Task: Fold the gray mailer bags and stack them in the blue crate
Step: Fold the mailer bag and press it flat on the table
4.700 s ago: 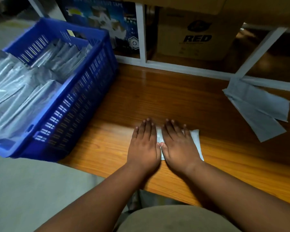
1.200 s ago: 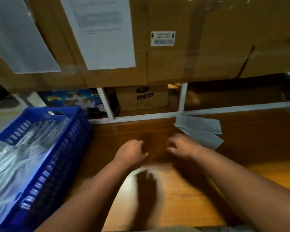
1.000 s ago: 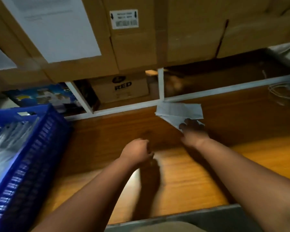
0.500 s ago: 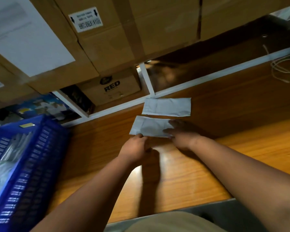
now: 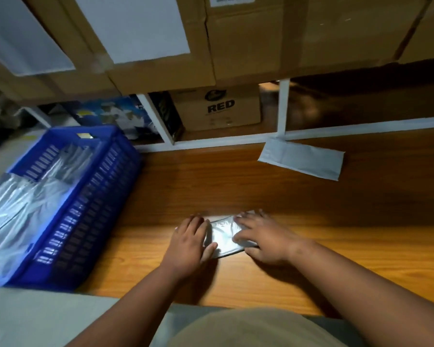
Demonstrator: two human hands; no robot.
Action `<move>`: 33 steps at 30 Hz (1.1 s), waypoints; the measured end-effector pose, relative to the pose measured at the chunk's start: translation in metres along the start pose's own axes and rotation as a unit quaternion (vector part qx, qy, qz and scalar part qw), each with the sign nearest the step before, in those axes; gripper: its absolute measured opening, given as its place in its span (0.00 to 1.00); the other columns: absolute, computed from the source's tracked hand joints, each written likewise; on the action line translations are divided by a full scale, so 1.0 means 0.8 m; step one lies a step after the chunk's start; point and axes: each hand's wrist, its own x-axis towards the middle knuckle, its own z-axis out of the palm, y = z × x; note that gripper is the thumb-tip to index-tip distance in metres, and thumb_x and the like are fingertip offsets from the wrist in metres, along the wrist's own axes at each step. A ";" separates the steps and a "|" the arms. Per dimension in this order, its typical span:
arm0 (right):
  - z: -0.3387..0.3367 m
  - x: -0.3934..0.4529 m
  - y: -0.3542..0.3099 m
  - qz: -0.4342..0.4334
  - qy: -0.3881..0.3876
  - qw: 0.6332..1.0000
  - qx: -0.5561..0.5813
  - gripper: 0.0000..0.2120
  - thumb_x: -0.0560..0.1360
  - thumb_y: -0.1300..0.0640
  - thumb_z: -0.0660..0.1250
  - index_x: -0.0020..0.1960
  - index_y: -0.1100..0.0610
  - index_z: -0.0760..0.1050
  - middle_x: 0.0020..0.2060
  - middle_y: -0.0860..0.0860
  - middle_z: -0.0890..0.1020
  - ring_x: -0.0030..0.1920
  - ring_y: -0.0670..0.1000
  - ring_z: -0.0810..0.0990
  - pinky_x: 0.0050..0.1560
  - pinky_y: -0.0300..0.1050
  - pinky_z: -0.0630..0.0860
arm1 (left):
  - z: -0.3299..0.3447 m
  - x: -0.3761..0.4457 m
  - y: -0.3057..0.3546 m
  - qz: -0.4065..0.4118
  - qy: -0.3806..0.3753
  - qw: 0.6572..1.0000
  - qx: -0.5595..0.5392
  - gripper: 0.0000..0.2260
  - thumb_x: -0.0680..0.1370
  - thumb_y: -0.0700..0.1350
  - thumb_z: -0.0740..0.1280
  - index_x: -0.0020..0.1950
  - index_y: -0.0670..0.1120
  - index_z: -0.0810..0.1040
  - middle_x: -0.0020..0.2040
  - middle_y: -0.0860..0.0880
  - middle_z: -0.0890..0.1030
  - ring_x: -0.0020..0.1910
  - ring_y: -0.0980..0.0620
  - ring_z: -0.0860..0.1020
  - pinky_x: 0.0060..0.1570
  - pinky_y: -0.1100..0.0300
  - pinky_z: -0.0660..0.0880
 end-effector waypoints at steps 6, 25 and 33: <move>0.018 0.006 -0.049 0.063 0.043 0.997 0.012 0.26 0.84 0.35 0.57 0.81 0.39 0.64 0.86 0.48 0.55 0.86 0.52 0.47 0.84 0.60 0.41 | 0.027 -0.030 -0.051 0.001 -0.027 1.000 0.012 0.34 0.85 0.67 0.44 0.88 0.51 0.49 0.88 0.46 0.48 0.86 0.44 0.47 0.83 0.40 0.48; 0.062 0.071 -0.079 0.184 0.097 0.970 -0.122 0.32 0.84 0.46 0.53 0.86 0.59 0.57 0.85 0.59 0.57 0.86 0.58 0.52 0.85 0.59 0.52 | 0.053 0.025 0.031 0.019 0.079 0.995 -0.061 0.29 0.86 0.52 0.56 0.84 0.40 0.62 0.84 0.39 0.62 0.84 0.40 0.58 0.81 0.40 0.55; 0.064 0.073 -0.073 0.171 0.094 0.973 -0.121 0.34 0.83 0.45 0.53 0.85 0.59 0.58 0.85 0.60 0.57 0.86 0.59 0.52 0.83 0.61 0.56 | 0.055 0.029 0.028 0.025 0.063 0.996 -0.061 0.31 0.85 0.53 0.56 0.86 0.42 0.58 0.86 0.41 0.58 0.86 0.42 0.53 0.81 0.39 0.54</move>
